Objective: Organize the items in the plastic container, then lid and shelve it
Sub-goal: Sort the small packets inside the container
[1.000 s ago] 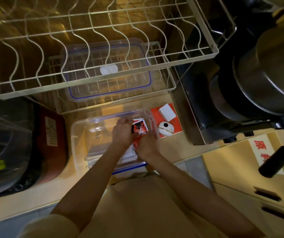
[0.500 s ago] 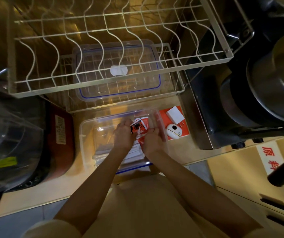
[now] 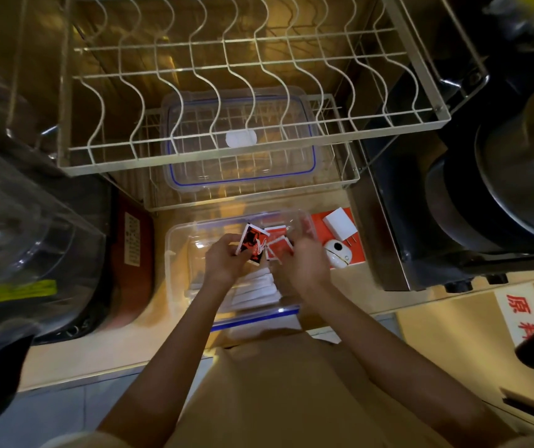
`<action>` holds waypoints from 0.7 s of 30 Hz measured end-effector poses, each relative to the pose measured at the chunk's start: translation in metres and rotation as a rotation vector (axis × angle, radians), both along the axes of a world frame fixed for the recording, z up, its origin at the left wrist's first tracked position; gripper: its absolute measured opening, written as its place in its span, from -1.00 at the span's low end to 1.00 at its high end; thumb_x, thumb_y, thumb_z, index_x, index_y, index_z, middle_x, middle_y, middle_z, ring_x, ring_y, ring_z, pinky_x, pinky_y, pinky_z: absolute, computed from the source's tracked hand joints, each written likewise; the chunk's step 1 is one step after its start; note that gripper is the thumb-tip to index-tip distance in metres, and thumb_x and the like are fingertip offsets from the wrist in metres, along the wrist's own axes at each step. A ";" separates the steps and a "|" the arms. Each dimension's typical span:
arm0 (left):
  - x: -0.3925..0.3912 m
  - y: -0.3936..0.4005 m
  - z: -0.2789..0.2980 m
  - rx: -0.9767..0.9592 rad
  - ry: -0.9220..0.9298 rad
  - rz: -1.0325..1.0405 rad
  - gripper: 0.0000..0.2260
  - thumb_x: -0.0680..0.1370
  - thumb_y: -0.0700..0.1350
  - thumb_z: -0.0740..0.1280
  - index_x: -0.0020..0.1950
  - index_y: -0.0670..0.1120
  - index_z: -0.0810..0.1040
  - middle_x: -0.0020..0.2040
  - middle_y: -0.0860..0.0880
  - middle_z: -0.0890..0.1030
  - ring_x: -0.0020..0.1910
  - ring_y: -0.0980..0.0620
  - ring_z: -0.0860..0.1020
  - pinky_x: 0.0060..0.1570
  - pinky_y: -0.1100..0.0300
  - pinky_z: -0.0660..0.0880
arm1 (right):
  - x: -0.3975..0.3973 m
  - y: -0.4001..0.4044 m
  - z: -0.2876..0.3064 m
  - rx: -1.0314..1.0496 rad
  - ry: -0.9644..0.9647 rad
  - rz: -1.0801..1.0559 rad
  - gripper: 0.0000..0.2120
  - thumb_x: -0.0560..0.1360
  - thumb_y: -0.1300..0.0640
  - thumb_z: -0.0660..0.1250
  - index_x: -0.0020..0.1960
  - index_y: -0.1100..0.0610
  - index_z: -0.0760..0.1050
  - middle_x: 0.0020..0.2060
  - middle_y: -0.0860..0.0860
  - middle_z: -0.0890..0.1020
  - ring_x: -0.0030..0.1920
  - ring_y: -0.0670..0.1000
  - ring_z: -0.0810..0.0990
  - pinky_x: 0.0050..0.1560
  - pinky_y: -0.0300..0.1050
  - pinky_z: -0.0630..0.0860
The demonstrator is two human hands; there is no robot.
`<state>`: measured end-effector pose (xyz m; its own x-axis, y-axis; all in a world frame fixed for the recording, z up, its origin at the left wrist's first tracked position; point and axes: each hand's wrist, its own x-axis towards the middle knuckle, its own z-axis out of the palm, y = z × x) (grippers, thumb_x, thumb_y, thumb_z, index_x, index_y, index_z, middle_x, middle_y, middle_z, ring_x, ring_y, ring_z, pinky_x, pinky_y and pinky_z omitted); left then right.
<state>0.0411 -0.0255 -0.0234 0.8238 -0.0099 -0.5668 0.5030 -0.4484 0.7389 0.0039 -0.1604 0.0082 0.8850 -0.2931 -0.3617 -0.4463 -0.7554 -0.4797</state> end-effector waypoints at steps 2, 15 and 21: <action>-0.004 0.001 0.005 -0.093 0.038 0.049 -0.73 0.47 -0.26 0.37 0.17 -0.17 0.50 0.04 -0.24 0.65 -0.18 -0.07 0.61 -0.16 0.03 0.60 | 0.000 -0.006 0.004 -0.084 -0.110 0.028 -0.74 0.56 0.07 0.23 0.23 0.07 0.45 -0.02 0.08 0.65 -0.08 0.10 0.65 -0.10 0.03 0.60; -0.021 0.000 0.023 -0.540 0.221 0.190 -0.80 0.47 -0.35 0.24 -0.02 -0.15 0.59 -0.15 -0.10 0.64 -0.16 -0.02 0.62 -0.08 0.14 0.53 | -0.029 -0.004 -0.033 0.046 -0.408 0.432 -0.68 0.54 0.10 0.15 0.24 0.10 0.49 0.12 0.08 0.59 0.11 0.10 0.60 0.15 0.29 0.49; -0.025 0.004 0.021 -0.573 0.253 0.254 -0.77 0.57 -0.12 0.17 0.02 -0.20 0.58 -0.12 -0.16 0.64 -0.11 -0.09 0.60 -0.03 0.07 0.49 | -0.026 -0.001 -0.029 0.063 -0.434 0.481 -0.69 0.55 0.08 0.15 0.16 0.15 0.55 0.06 0.06 0.59 0.00 0.04 0.61 0.06 0.11 0.58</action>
